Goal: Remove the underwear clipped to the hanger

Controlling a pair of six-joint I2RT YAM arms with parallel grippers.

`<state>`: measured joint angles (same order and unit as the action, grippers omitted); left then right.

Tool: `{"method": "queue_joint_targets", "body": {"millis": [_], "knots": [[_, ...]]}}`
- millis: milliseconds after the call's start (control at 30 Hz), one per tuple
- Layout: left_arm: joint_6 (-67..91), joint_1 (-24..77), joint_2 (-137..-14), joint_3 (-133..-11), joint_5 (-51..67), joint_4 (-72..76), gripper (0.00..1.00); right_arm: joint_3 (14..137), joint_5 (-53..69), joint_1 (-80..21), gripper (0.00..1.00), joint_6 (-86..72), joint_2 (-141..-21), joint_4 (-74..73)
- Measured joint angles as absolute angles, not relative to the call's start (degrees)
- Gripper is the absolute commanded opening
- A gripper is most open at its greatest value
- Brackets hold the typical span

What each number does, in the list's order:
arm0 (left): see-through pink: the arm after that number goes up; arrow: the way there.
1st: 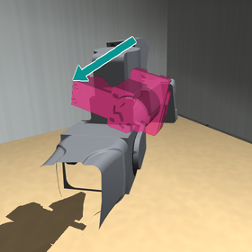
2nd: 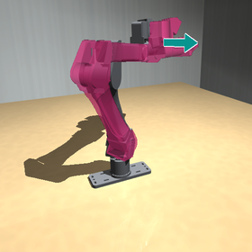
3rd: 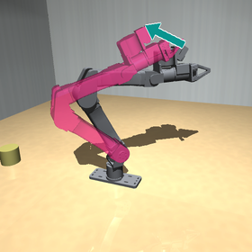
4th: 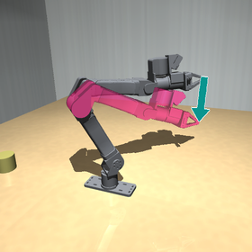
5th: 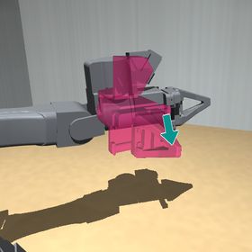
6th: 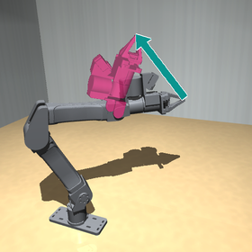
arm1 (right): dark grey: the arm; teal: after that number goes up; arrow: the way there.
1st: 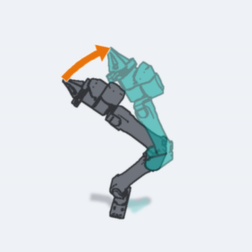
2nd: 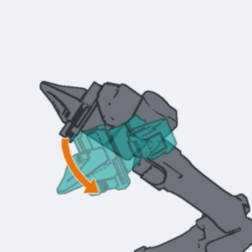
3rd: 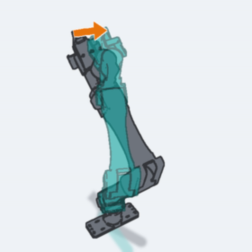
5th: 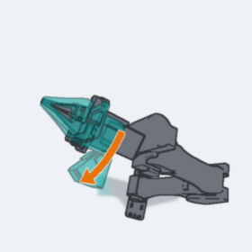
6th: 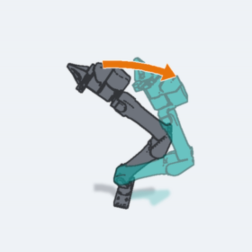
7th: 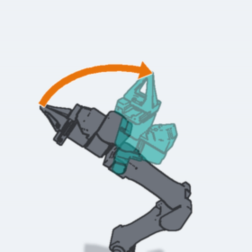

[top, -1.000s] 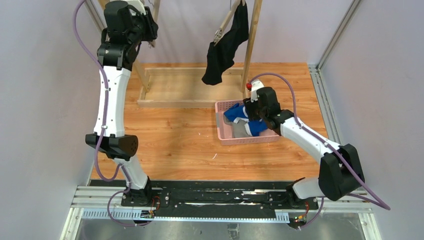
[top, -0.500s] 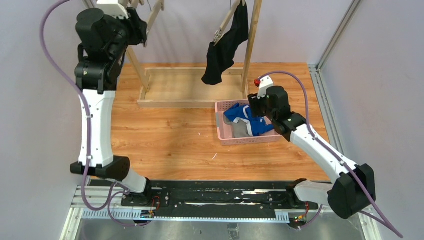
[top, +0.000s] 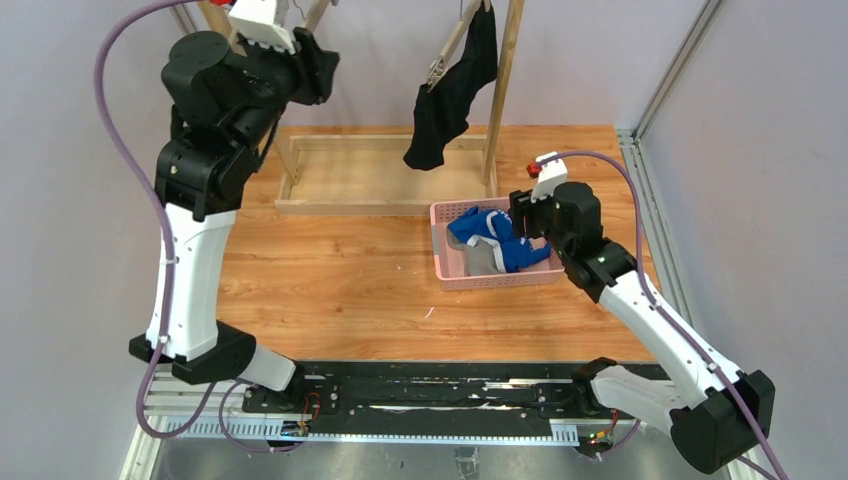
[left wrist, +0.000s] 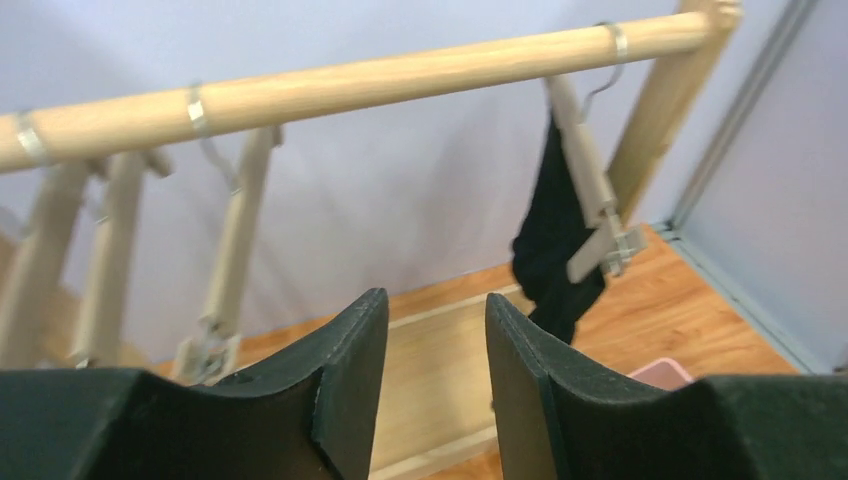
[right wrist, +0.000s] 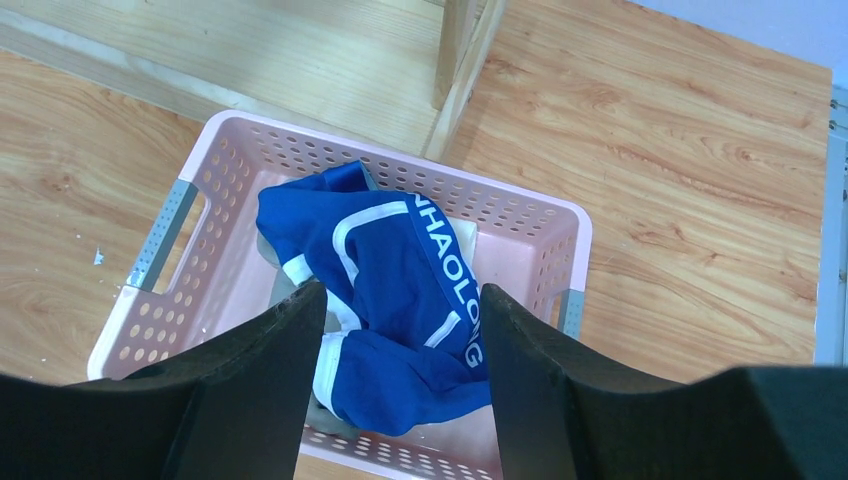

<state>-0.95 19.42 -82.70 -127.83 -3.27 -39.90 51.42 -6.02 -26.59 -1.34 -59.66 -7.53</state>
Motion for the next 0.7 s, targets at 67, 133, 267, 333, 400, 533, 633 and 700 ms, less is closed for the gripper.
{"method": "queue_joint_targets", "body": {"millis": [67, 133, 267, 333, 400, 533, 633, 700], "knots": [[-1.1, 22.2, -84.9, -130.6, -2.6, -40.0, 0.50, 51.4, -6.0, -26.6, 0.59, -1.6, -58.9, -7.8], [-1.0, 23.7, -87.9, -134.0, -1.5, -39.8, 0.50, 51.2, -6.0, -26.6, 0.59, -1.8, -57.8, -8.0], [-0.3, 25.6, -92.2, -134.9, 1.3, -36.5, 0.50, 49.8, -6.0, -26.6, 0.59, -2.2, -55.0, -8.4], [0.4, 26.1, -93.1, -132.4, 3.0, -33.6, 0.50, 48.9, -6.0, -26.6, 0.59, -2.3, -53.8, -8.4], [1.5, 26.5, -93.6, -129.0, 4.7, -30.1, 0.50, 47.9, -6.0, -26.6, 0.59, -2.7, -52.8, -8.5], [2.3, 27.5, -96.0, -127.1, 6.3, -24.5, 0.50, 46.1, -5.6, -26.6, 0.59, -3.2, -51.8, -8.6], [2.3, 28.5, -97.8, -127.3, 7.2, -21.0, 0.51, 45.2, -5.0, -26.8, 0.59, -3.4, -51.4, -8.6], [2.4, 29.1, -98.4, -127.0, 7.8, -18.7, 0.52, 44.6, -4.6, -26.9, 0.59, -3.6, -51.1, -8.5]]}}
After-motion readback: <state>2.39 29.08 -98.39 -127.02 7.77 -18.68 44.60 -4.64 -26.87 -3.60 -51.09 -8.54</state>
